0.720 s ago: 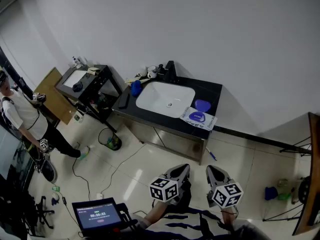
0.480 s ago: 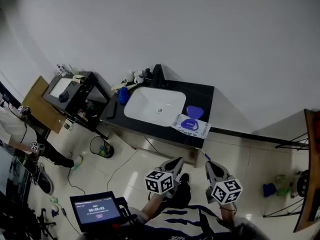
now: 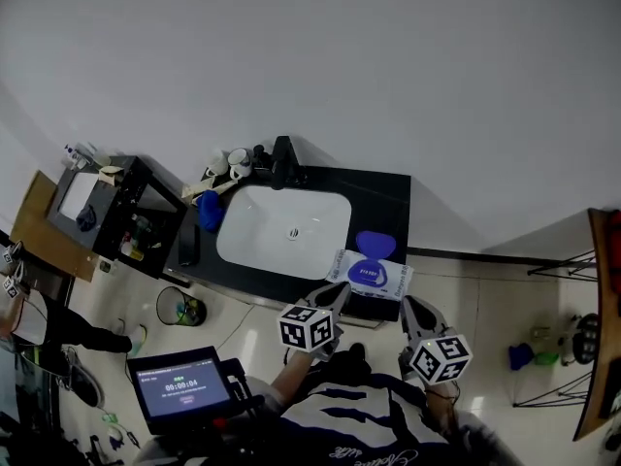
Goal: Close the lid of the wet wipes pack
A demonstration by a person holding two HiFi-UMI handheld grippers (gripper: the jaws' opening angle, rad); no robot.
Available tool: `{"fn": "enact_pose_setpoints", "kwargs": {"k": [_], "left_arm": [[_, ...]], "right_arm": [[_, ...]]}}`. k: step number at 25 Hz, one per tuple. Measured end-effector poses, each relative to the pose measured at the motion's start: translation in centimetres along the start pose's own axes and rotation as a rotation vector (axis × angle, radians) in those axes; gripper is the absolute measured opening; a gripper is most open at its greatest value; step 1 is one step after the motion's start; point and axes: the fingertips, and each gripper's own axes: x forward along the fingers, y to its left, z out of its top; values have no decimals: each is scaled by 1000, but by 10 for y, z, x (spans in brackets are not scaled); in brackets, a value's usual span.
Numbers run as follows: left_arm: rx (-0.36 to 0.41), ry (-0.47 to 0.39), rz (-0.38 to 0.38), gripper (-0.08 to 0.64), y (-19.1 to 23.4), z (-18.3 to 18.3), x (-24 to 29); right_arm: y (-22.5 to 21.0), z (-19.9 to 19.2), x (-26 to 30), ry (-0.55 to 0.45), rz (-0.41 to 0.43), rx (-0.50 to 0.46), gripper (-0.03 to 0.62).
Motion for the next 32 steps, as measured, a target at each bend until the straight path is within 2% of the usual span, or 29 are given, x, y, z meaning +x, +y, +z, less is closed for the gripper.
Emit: {"fn": "enact_pose_setpoints", "kwargs": {"k": [3,8,13,17,21,27,32], "left_arm": [[-8,37,-19,0,14,1,19],[-74,85,-20,0,33,-11,42],[-127,169,51,2,56,-43,57],[-168,222,102,0,72,-57,66],[-260,260,118,0,72,-63,73],[-270,297,184,0,85,-64,76],[-319,293,197,0,89,-65,78]], "right_arm": [[-6,0,18,26,-23,-1,-8],[-18,6,38,66,-47,-2,-8],[-42,13,48,94,-52,-16,-8],[-69,18,70,154,-43,-30,-8],[-93,19,97,249,4,-66,-8],[-118,11,152,347,77,-130,-8],[-128,-4,182,442,135,-108,9]]}}
